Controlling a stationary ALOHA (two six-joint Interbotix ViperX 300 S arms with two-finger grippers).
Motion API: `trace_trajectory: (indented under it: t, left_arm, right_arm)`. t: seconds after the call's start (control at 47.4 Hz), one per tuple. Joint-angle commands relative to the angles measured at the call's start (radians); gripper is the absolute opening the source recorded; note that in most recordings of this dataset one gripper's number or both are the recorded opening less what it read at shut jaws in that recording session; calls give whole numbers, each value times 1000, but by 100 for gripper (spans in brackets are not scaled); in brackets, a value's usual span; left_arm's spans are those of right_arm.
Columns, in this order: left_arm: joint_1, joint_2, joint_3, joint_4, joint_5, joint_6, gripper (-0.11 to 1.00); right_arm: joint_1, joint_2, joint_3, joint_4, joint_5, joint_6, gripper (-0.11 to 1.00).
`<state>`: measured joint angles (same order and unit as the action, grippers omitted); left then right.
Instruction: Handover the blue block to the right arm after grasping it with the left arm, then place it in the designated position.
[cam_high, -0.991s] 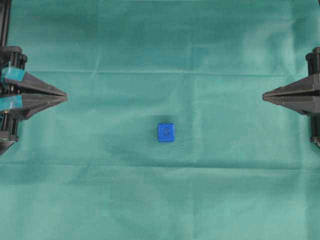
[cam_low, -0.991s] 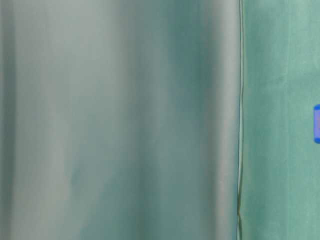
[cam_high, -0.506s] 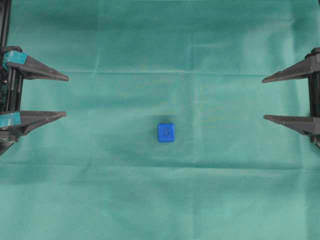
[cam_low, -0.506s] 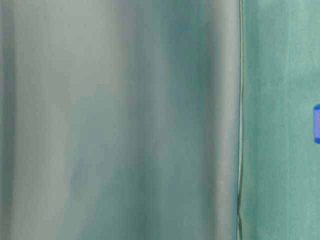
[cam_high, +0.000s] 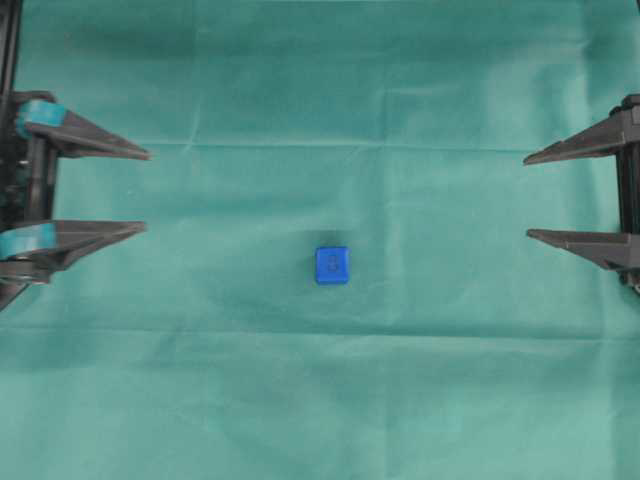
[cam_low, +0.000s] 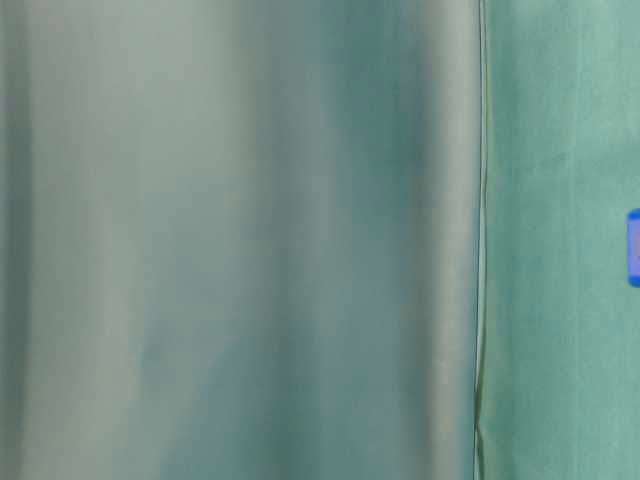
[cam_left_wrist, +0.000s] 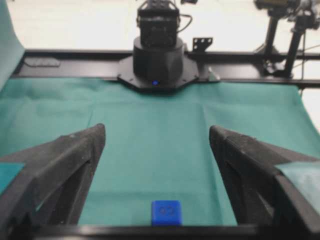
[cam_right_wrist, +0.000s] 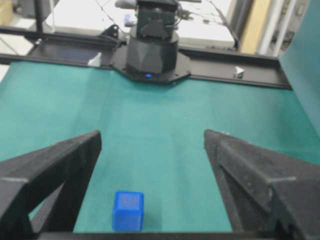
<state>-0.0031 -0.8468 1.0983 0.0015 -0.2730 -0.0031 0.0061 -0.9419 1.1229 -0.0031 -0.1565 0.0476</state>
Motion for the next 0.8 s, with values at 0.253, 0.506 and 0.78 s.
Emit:
trace_trajectory:
  t: [0.253,0.506,0.78]
  left_arm:
    - [-6,279,-170,-3,-89,-2,100]
    - [-12,457,-305,-3,-100,0,100]
    - [-14,566,-426,-3,-51,8,100]
  right_arm:
    - [2,11,-28,0,-9,2,99]
    - [2,18,-26,-2,-9,2,99]
    - [2,26,-25,-2,-15,2,99]
